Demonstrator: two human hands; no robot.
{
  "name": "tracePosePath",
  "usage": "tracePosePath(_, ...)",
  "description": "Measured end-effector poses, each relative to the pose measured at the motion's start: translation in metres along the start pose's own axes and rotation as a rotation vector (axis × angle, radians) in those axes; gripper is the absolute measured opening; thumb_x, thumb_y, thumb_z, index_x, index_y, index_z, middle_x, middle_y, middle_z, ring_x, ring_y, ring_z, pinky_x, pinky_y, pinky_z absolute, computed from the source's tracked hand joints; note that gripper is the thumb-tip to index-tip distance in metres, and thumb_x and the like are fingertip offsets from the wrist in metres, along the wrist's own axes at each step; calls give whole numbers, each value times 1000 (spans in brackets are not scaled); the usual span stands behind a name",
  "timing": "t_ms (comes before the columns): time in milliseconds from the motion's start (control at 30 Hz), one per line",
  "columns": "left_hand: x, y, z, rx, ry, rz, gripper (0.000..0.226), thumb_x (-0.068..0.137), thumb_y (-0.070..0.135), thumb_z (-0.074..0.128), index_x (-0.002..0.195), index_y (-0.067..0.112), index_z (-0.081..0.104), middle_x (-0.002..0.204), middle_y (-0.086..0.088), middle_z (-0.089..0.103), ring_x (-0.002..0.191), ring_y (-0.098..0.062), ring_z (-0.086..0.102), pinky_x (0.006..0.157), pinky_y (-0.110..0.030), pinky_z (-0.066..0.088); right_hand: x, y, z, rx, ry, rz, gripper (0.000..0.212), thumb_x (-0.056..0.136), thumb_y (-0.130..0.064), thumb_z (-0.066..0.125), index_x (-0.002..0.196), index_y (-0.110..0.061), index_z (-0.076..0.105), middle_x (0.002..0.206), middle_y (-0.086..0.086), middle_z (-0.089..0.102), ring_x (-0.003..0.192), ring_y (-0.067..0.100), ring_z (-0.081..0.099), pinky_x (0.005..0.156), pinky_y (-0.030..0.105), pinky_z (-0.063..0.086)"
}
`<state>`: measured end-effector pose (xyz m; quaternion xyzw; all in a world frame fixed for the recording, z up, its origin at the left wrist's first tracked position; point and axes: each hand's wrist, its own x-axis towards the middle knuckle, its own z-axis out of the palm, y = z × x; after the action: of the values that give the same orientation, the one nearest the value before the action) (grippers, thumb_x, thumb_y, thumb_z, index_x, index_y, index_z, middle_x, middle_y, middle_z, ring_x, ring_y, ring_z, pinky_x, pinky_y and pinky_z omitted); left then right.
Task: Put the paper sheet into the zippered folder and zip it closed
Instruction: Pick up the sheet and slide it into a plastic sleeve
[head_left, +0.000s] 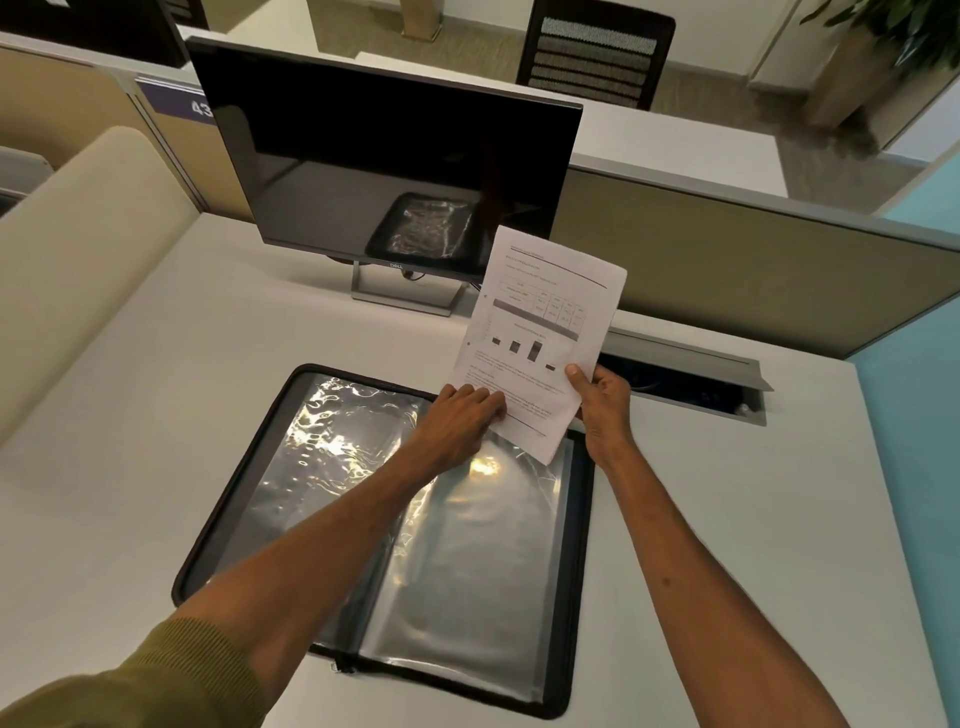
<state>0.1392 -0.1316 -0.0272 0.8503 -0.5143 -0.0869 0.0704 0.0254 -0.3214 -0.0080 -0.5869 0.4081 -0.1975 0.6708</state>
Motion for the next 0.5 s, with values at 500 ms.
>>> tracePosePath(500, -7, -40, 2, 45, -82, 2, 27, 111, 36, 55, 132, 22, 62, 139, 2, 59, 131, -18, 52, 114, -37, 43, -1, 11, -7, -388, 40, -78, 25, 104, -23, 66, 120, -5, 71, 120, 13, 77, 102, 31, 78, 89, 52, 66)
